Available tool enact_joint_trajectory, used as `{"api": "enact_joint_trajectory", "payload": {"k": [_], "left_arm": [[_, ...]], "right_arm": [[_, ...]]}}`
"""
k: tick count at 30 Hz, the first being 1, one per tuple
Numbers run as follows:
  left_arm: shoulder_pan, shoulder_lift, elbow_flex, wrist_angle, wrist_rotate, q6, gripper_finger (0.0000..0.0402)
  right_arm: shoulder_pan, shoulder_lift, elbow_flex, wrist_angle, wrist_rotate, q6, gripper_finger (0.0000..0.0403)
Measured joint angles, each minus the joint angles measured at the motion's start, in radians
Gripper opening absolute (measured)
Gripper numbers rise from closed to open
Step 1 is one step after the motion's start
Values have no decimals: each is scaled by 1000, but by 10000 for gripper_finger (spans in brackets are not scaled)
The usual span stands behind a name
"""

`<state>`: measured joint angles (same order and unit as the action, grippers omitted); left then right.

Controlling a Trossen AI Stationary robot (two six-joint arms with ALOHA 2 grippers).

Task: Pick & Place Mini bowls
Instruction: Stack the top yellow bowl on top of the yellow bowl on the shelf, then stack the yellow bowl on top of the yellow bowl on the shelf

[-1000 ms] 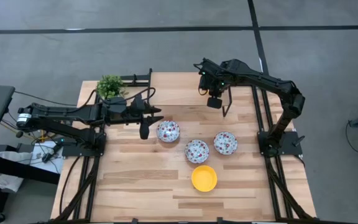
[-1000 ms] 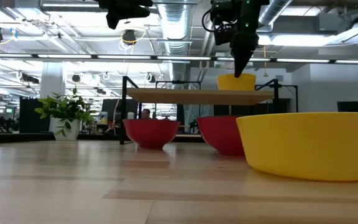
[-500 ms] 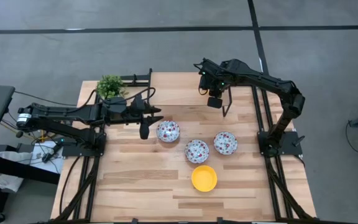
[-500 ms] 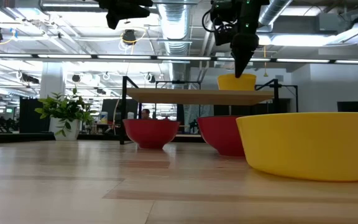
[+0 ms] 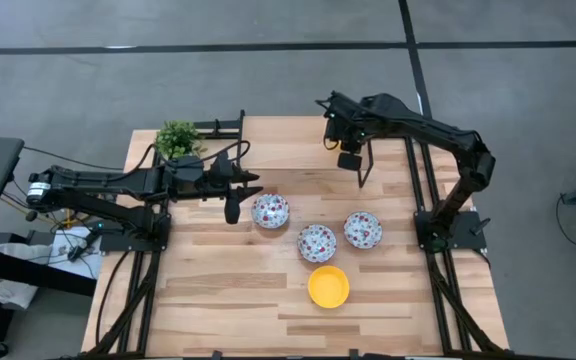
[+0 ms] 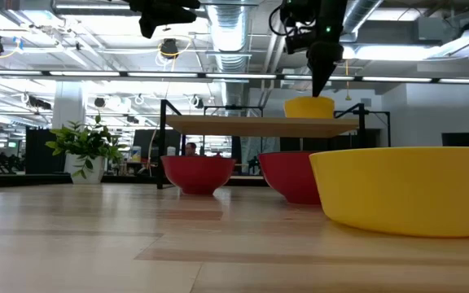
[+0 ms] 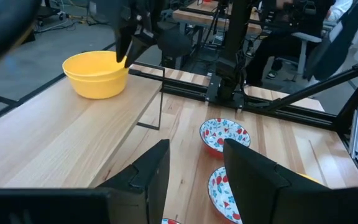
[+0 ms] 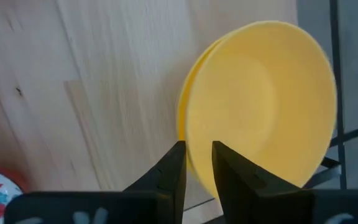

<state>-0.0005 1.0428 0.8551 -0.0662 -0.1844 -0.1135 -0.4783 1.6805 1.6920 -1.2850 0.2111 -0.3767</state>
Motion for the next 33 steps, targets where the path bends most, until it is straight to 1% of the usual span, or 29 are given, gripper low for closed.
{"api": "enact_joint_trajectory", "payload": {"k": [7, 14, 18, 20, 26, 30, 33], "left_arm": [[0, 0, 0, 0, 0, 0, 150], [0, 0, 0, 0, 0, 0, 150], [0, 0, 0, 0, 0, 0, 150], [0, 0, 0, 0, 0, 0, 150], [0, 0, 0, 4, 0, -7, 150], [0, 0, 0, 7, 0, -8, 150], [0, 0, 0, 9, 0, -8, 150]], "right_arm": [[7, -44, 0, 0, 0, 4, 68], [65, -112, 1, 12, -2, 34, 68], [124, -158, 1, 15, -6, 56, 68], [157, -179, 1, 15, -25, 71, 68], [263, -228, 1, 5, -143, 83, 68], [347, -240, 1, -10, -149, 106, 66], [412, -240, 1, -32, -149, 153, 66]]}}
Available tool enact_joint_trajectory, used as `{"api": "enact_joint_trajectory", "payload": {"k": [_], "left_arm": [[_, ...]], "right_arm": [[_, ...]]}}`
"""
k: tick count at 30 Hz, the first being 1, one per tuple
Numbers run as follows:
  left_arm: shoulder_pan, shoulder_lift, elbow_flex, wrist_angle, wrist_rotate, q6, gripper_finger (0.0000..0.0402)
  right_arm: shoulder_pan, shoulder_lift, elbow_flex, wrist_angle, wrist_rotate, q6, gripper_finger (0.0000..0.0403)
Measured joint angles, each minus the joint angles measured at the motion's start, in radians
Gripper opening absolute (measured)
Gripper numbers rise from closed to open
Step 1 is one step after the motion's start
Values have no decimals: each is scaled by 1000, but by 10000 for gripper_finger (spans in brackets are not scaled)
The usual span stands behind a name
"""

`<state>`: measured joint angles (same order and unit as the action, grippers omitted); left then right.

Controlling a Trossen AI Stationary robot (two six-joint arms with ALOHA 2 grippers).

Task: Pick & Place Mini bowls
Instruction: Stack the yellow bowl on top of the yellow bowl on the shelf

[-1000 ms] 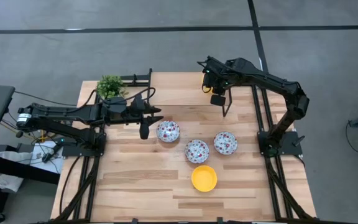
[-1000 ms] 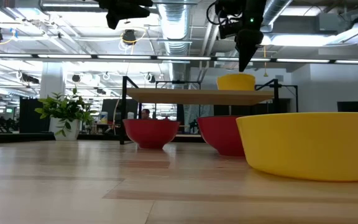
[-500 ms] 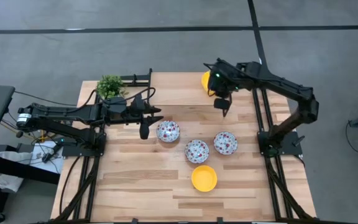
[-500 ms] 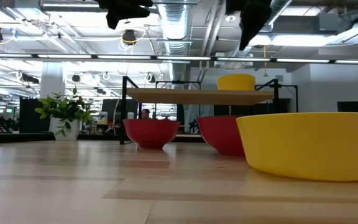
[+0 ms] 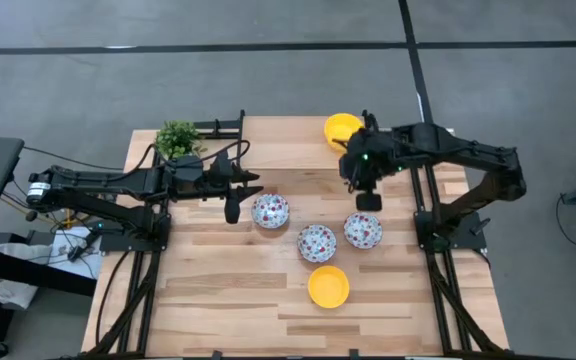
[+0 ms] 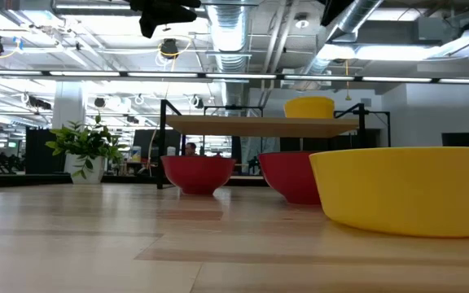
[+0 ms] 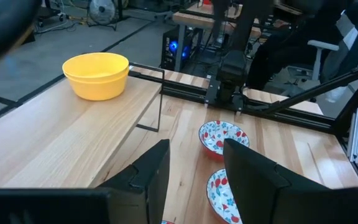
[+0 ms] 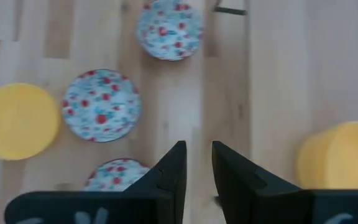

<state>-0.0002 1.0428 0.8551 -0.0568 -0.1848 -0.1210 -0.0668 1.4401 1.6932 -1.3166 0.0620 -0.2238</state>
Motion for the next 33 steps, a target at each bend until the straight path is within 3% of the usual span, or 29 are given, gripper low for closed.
{"api": "enact_joint_trajectory", "payload": {"k": [12, 16, 20, 25, 33], "left_arm": [[-5, 0, 0, 15, 3, -32, 150], [-29, 0, 0, 16, 73, -48, 150], [-85, 0, 0, 18, 138, -48, 150], [-194, 3, 0, 23, 141, -60, 150], [-350, 45, 0, 99, 123, -208, 150]], "right_arm": [[249, 55, 0, -6, -10, 291, 66], [333, 79, 0, -9, -10, 380, 66], [412, 114, 0, -9, -5, 437, 66], [491, 171, 0, -7, -3, 493, 66], [636, 268, 0, 36, -1, 617, 66]]}}
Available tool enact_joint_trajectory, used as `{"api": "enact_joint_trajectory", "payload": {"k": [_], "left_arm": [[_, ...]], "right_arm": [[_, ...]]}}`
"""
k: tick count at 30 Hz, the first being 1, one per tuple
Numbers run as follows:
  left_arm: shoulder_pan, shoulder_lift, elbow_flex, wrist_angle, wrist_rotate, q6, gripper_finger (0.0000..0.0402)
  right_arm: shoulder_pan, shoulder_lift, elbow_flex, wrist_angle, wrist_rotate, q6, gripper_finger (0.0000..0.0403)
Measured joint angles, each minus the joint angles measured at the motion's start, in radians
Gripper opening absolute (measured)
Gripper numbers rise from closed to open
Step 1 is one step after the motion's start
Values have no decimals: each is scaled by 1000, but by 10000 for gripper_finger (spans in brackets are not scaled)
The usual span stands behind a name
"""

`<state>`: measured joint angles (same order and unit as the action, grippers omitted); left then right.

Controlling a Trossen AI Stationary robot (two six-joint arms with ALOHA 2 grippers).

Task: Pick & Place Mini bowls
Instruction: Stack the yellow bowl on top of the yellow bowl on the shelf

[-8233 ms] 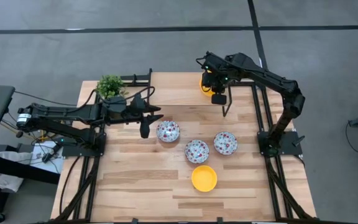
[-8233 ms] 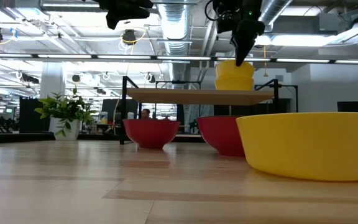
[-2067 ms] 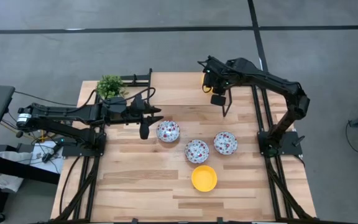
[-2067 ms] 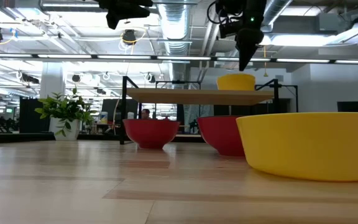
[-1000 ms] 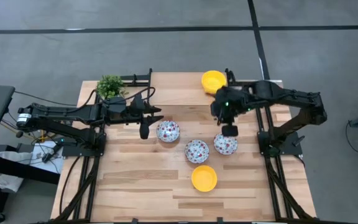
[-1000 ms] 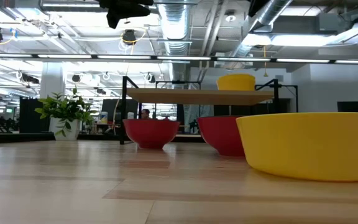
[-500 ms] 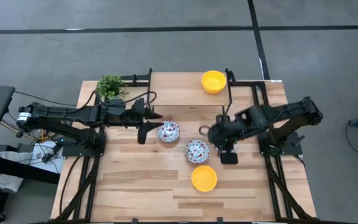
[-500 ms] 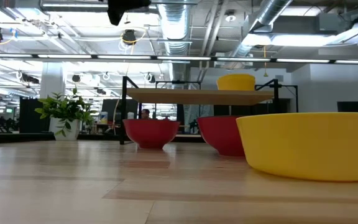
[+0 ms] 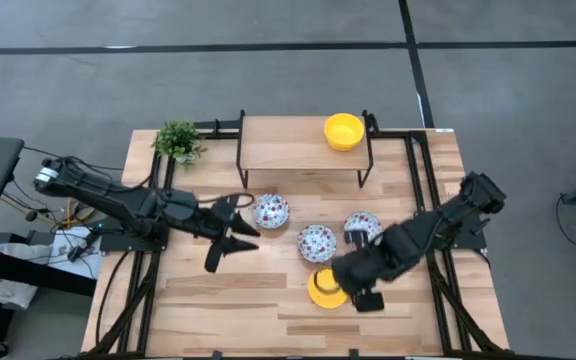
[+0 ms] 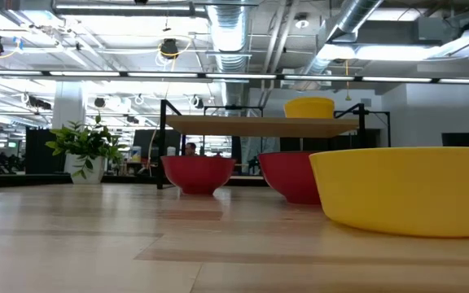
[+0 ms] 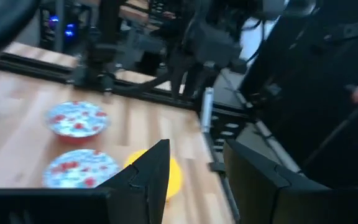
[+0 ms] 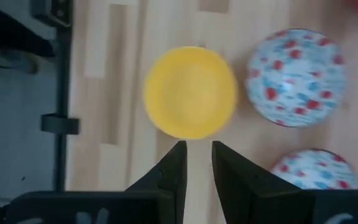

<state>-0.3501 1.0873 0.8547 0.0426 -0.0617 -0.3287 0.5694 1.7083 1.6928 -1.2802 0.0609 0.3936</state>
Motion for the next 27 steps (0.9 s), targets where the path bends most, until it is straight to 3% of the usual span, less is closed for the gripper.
{"api": "enact_joint_trajectory", "payload": {"k": [8, 14, 27], "left_arm": [[-100, 108, 0, 80, -5, -92, 150], [-157, 188, 0, 79, -5, -98, 150], [-216, 336, 0, 78, -5, 87, 150]], "right_arm": [[141, 114, 0, 174, 21, 92, 66], [175, 197, 0, 234, 44, 169, 66], [154, 242, 0, 273, 100, 288, 66]]}}
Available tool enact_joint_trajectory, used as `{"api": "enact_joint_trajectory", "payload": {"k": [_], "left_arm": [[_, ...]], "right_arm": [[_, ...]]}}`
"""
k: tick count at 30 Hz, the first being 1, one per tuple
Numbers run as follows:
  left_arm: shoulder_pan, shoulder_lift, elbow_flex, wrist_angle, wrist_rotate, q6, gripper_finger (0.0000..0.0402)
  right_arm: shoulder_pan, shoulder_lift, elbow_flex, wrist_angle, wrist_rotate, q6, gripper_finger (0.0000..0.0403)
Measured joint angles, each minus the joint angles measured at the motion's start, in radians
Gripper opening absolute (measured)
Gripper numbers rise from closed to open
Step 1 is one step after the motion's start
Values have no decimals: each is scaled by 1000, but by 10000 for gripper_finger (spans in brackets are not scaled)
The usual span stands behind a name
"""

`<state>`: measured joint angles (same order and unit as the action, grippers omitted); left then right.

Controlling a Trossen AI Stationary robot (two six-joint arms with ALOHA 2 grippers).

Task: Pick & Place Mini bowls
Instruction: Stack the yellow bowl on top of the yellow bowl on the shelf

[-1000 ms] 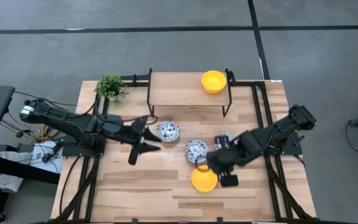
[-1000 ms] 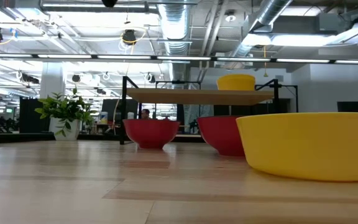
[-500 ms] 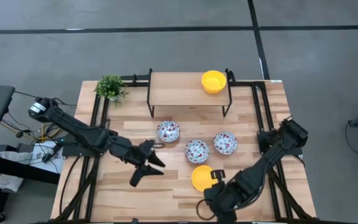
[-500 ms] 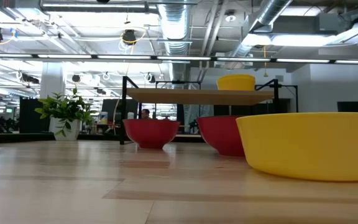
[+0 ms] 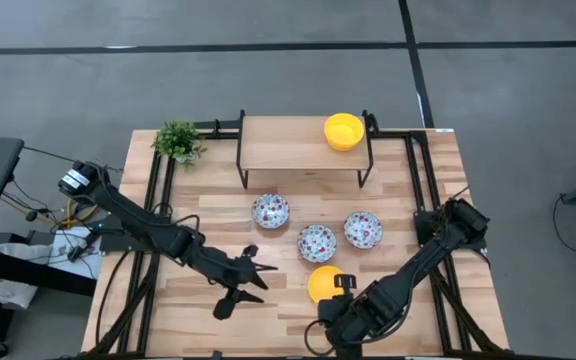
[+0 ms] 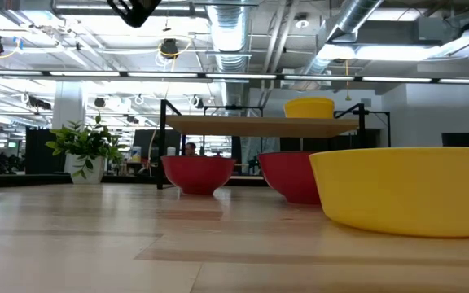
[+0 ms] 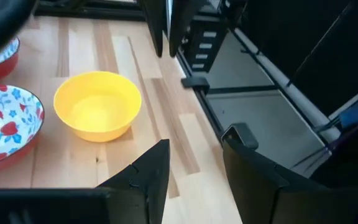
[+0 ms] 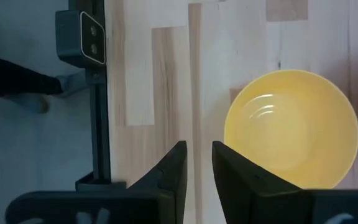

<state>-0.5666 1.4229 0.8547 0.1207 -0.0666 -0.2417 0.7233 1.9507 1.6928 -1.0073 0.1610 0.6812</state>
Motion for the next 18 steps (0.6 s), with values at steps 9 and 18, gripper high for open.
{"api": "enact_joint_trajectory", "payload": {"k": [9, 18], "left_arm": [[-18, 17, 0, 6, 0, -1, 150], [-17, 17, 0, 11, 0, -2, 150]], "right_arm": [[3, 0, 0, 0, 0, 1, 66], [3, 2, 0, 71, 112, 1, 66]]}}
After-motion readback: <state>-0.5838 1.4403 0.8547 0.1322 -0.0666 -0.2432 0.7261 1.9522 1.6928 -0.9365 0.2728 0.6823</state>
